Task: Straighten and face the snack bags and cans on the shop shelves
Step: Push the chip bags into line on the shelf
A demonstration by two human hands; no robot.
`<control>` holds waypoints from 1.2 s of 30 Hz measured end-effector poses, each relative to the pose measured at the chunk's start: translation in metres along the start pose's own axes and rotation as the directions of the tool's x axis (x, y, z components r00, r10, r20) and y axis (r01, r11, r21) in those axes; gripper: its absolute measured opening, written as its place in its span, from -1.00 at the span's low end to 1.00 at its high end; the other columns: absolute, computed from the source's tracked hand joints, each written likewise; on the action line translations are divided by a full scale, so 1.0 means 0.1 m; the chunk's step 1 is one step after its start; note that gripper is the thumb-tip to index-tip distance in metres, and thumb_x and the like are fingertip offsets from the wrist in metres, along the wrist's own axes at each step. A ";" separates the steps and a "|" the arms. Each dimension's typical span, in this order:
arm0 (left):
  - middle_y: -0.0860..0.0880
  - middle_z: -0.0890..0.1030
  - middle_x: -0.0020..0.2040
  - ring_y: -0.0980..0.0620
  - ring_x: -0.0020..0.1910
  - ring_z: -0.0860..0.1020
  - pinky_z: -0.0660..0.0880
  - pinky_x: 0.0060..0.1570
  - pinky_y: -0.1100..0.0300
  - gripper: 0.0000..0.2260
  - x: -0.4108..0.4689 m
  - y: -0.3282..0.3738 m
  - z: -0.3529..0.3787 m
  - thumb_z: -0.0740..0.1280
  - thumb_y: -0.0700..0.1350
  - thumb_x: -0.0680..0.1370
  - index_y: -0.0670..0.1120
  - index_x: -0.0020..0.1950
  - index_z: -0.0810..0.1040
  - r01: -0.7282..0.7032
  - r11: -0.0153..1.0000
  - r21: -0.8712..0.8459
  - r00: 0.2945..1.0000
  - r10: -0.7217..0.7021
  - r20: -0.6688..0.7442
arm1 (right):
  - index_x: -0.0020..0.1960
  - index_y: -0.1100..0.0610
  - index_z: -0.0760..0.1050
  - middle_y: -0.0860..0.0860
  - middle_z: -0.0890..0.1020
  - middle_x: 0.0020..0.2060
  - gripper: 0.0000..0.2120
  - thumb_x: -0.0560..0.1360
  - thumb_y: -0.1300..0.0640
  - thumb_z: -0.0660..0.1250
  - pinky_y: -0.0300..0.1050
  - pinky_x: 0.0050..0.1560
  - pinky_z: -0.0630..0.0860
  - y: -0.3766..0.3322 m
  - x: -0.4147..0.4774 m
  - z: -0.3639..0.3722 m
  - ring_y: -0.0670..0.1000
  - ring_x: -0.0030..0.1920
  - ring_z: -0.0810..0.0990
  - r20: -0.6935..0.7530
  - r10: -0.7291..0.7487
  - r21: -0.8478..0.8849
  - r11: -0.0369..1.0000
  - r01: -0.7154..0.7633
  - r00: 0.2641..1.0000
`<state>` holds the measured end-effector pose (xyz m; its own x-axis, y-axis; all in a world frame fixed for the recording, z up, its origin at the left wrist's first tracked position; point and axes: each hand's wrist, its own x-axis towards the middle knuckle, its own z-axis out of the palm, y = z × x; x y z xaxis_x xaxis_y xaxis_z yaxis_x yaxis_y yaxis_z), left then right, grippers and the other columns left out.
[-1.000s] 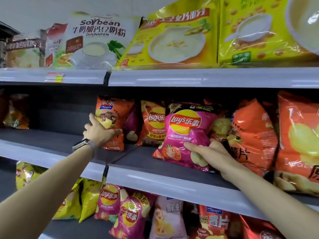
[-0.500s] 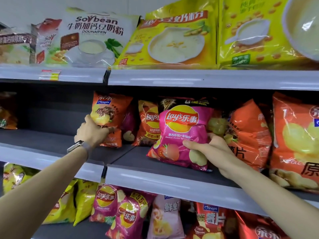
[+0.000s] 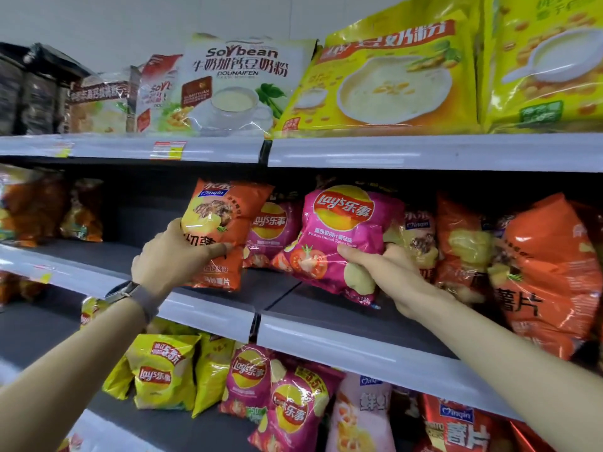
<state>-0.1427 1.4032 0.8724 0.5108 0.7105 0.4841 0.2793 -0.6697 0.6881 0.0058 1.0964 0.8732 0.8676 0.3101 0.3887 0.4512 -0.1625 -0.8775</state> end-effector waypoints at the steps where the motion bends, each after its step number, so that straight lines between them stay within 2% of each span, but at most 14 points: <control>1: -0.01 0.67 0.07 -0.20 0.05 0.66 0.58 0.19 -0.21 -0.17 -0.04 -0.02 -0.05 0.36 0.64 0.14 0.16 0.22 0.41 -0.003 1.000 0.016 1.000 0.003 -0.005 | 0.00 0.05 0.69 -0.07 0.77 -0.12 -0.54 0.32 -0.28 0.61 -0.04 0.01 0.61 -0.04 0.04 0.08 0.00 0.02 0.72 0.001 0.012 0.021 1.000 -0.012 1.000; 3: 0.02 0.67 0.07 -0.16 0.04 0.65 0.57 0.19 -0.21 -0.15 -0.09 -0.08 -0.13 0.34 0.65 0.18 0.15 0.28 0.42 -0.014 1.000 0.025 1.000 0.015 -0.024 | 0.02 0.08 0.65 -0.03 0.75 -0.07 -0.55 0.34 -0.21 0.64 -0.10 -0.14 0.52 -0.07 0.10 0.25 0.00 0.01 0.69 0.008 0.053 0.058 0.997 -0.053 0.999; 4: 0.03 0.67 0.07 -0.14 0.04 0.66 0.57 0.20 -0.20 -0.15 -0.11 -0.11 -0.18 0.34 0.65 0.19 0.14 0.29 0.43 -0.018 1.000 0.007 0.999 0.019 -0.037 | 0.06 0.09 0.63 -0.02 0.74 -0.04 -0.48 0.30 -0.21 0.66 -0.09 -0.13 0.53 -0.05 0.12 0.33 0.01 0.02 0.69 0.010 0.073 0.072 0.995 -0.074 0.997; 7: 0.08 0.69 0.05 -0.08 0.02 0.67 0.59 0.18 -0.17 -0.16 -0.14 -0.15 -0.28 0.34 0.67 0.17 0.18 0.27 0.48 -0.046 0.998 -0.047 0.998 0.043 -0.056 | 0.12 0.05 0.64 -0.06 0.76 -0.03 -0.24 0.10 -0.39 0.65 0.05 0.05 0.63 0.06 0.12 0.49 0.03 0.04 0.71 0.020 0.114 0.041 0.993 -0.115 0.993; 9: 0.08 0.68 0.08 -0.10 0.05 0.66 0.57 0.20 -0.19 -0.17 -0.14 -0.16 -0.31 0.33 0.66 0.21 0.18 0.30 0.46 -0.071 0.997 0.004 0.996 0.071 -0.060 | 0.16 0.02 0.65 -0.07 0.77 -0.02 -0.20 0.08 -0.42 0.64 0.16 0.14 0.65 0.10 0.09 0.48 0.05 0.07 0.72 0.066 0.126 0.050 0.990 -0.130 0.990; 12: 0.02 0.64 0.14 -0.17 0.13 0.63 0.53 0.24 -0.23 -0.17 -0.14 -0.19 -0.31 0.35 0.62 0.27 0.15 0.36 0.41 -0.077 0.993 0.085 0.993 0.083 -0.078 | 0.22 -0.01 0.65 -0.07 0.77 0.03 -0.22 0.12 -0.39 0.63 0.22 0.19 0.64 0.08 0.01 0.34 0.07 0.13 0.71 0.147 0.125 0.039 0.991 -0.132 0.981; 16: -0.02 0.65 0.13 -0.20 0.11 0.62 0.55 0.17 -0.23 -0.12 -0.16 -0.24 -0.23 0.29 0.67 0.21 0.13 0.34 0.41 -0.075 0.991 0.111 0.992 0.086 -0.095 | 0.19 0.02 0.64 -0.03 0.76 0.03 -0.37 0.25 -0.29 0.64 0.20 0.18 0.63 0.03 -0.10 0.14 0.08 0.12 0.70 0.196 0.136 -0.014 0.991 -0.136 0.971; 20: -0.02 0.64 0.14 -0.21 0.13 0.61 0.54 0.19 -0.23 -0.09 -0.16 -0.21 -0.20 0.26 0.69 0.21 0.13 0.36 0.40 -0.067 0.986 0.154 0.994 0.080 -0.078 | 0.13 0.03 0.65 -0.05 0.78 -0.10 -0.45 0.29 -0.27 0.61 0.07 0.04 0.62 -0.02 -0.13 0.14 0.06 0.05 0.72 0.237 0.123 -0.076 0.991 -0.108 0.964; 24: -0.01 0.63 0.12 -0.19 0.13 0.60 0.54 0.20 -0.24 -0.14 -0.20 -0.12 -0.24 0.29 0.67 0.22 0.14 0.31 0.42 -0.048 0.987 0.156 0.994 0.062 -0.088 | 0.03 0.01 0.70 -0.10 0.78 -0.14 -0.54 0.30 -0.27 0.62 0.11 0.13 0.64 -0.10 0.05 0.32 0.03 0.02 0.72 0.267 0.095 -0.124 0.990 -0.064 0.959; 28: 0.02 0.64 0.11 -0.18 0.11 0.61 0.55 0.17 -0.23 -0.15 -0.25 -0.12 -0.33 0.28 0.70 0.17 0.18 0.26 0.41 -0.021 0.990 0.139 0.994 0.036 -0.104 | -0.15 0.06 0.70 -0.07 0.76 -0.20 -0.56 0.28 -0.29 0.63 -0.10 -0.12 0.58 -0.16 0.32 0.68 0.01 -0.07 0.72 0.245 0.009 -0.167 0.985 0.033 0.970; 30: 0.01 0.64 0.11 -0.17 0.10 0.62 0.57 0.14 -0.20 -0.14 -0.29 -0.14 -0.39 0.27 0.70 0.16 0.18 0.26 0.42 0.001 0.990 0.144 0.992 0.017 -0.124 | -0.10 0.04 0.67 -0.05 0.75 -0.13 -0.42 0.18 -0.40 0.61 -0.12 -0.15 0.56 -0.16 0.47 0.88 0.02 -0.05 0.72 0.235 -0.016 -0.206 0.976 0.066 0.972; 32: 0.00 0.64 0.12 -0.16 0.10 0.62 0.58 0.11 -0.17 -0.14 -0.34 -0.17 -0.46 0.27 0.69 0.15 0.17 0.26 0.42 0.036 0.987 0.159 0.989 -0.013 -0.145 | 0.06 0.05 0.65 -0.04 0.74 -0.04 -0.15 0.00 -0.54 0.51 -0.07 -0.03 0.63 -0.16 0.62 1.08 0.04 0.00 0.70 0.210 -0.045 -0.230 0.969 0.094 0.977; 33: 0.01 0.64 0.12 -0.15 0.09 0.63 0.59 0.11 -0.15 -0.14 -0.37 -0.18 -0.48 0.28 0.68 0.15 0.17 0.26 0.42 0.054 0.985 0.165 0.988 -0.029 -0.151 | 0.12 0.06 0.64 -0.02 0.73 0.01 -0.07 -0.03 -0.56 0.49 -0.02 0.04 0.65 -0.15 0.67 1.16 0.06 0.03 0.70 0.207 -0.054 -0.234 0.967 0.103 0.977; 36: 0.03 0.64 0.12 -0.11 0.07 0.63 0.57 0.16 -0.15 -0.15 -0.43 -0.21 -0.53 0.29 0.68 0.16 0.19 0.28 0.42 0.088 0.978 0.189 0.986 -0.058 -0.159 | 0.28 0.15 0.53 0.06 0.67 0.16 -0.08 0.18 -0.47 0.56 0.02 0.13 0.62 -0.16 0.78 1.35 0.15 0.16 0.65 0.213 -0.044 -0.259 0.961 0.100 0.976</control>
<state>-0.2139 1.3980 0.8663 0.3578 0.7737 0.5228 0.4718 -0.6329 0.6138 0.0381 1.2494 0.8799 0.7824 0.5096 0.3579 0.5742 -0.3680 -0.7313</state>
